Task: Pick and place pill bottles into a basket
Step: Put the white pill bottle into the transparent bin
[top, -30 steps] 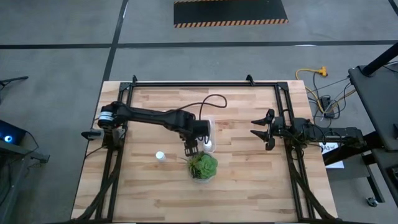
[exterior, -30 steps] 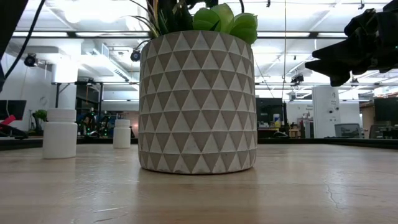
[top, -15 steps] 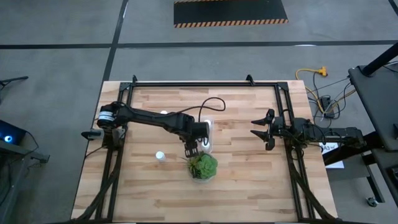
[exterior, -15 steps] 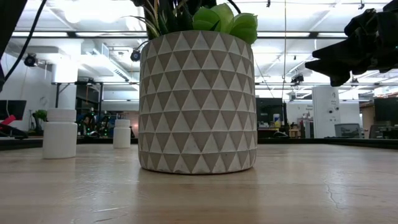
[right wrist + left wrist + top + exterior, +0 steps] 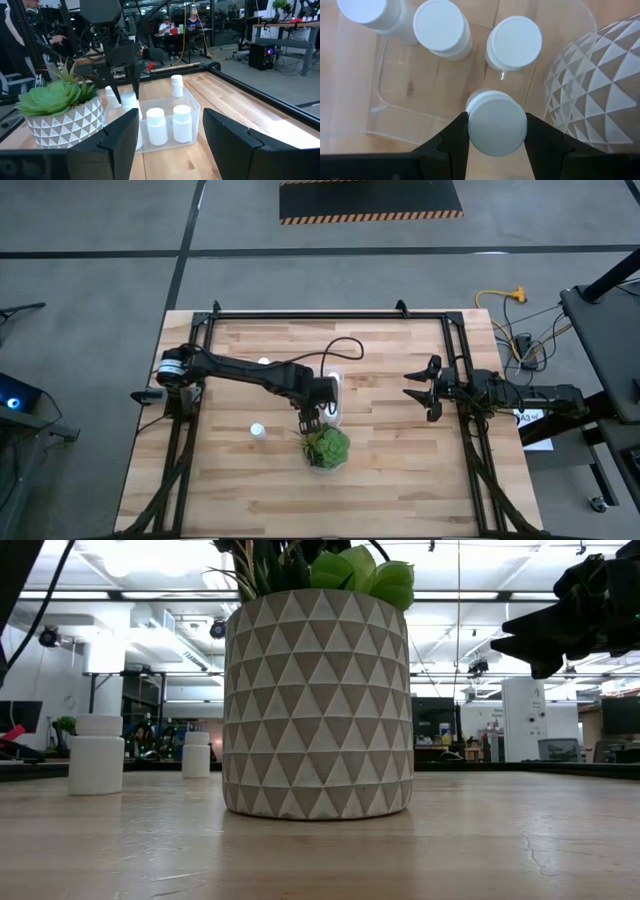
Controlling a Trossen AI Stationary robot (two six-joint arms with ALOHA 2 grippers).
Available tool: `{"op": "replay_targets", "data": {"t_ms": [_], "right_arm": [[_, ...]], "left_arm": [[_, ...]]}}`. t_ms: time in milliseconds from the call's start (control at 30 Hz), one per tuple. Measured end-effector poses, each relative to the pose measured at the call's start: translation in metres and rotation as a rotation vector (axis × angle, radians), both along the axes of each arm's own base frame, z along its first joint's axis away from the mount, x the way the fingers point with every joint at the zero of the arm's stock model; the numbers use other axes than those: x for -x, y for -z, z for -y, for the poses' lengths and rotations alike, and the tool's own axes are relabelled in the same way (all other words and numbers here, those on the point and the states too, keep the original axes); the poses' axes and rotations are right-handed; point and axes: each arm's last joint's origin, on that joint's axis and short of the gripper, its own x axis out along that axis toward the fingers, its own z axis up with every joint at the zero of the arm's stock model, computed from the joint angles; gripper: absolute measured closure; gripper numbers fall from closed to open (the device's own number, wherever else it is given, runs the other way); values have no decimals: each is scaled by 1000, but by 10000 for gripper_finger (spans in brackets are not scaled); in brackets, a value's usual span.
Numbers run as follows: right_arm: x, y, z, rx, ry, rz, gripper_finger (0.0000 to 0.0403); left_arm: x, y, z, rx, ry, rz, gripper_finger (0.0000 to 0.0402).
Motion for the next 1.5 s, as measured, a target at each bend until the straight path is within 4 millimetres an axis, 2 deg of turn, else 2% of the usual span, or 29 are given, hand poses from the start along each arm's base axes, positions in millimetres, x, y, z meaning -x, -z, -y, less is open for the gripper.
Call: {"op": "replay_targets", "data": {"t_ms": [167,500,767,967,1167,1500], "right_arm": [[0,0,0,0,0,0,193],[0,0,0,0,0,0,193],[0,0,0,0,0,0,193],[0,0,0,0,0,0,193],[0,0,0,0,0,0,193],[0,0,0,0,0,0,193]], "left_arm": [[0,6,0,14,-18,-1,260],[10,31,1,61,-37,-62,259],[9,30,2,60,-36,-66,199],[9,20,2,57,-34,-37,192],[17,-2,1,59,-25,21,190],[54,-66,0,35,87,193,190]]}}
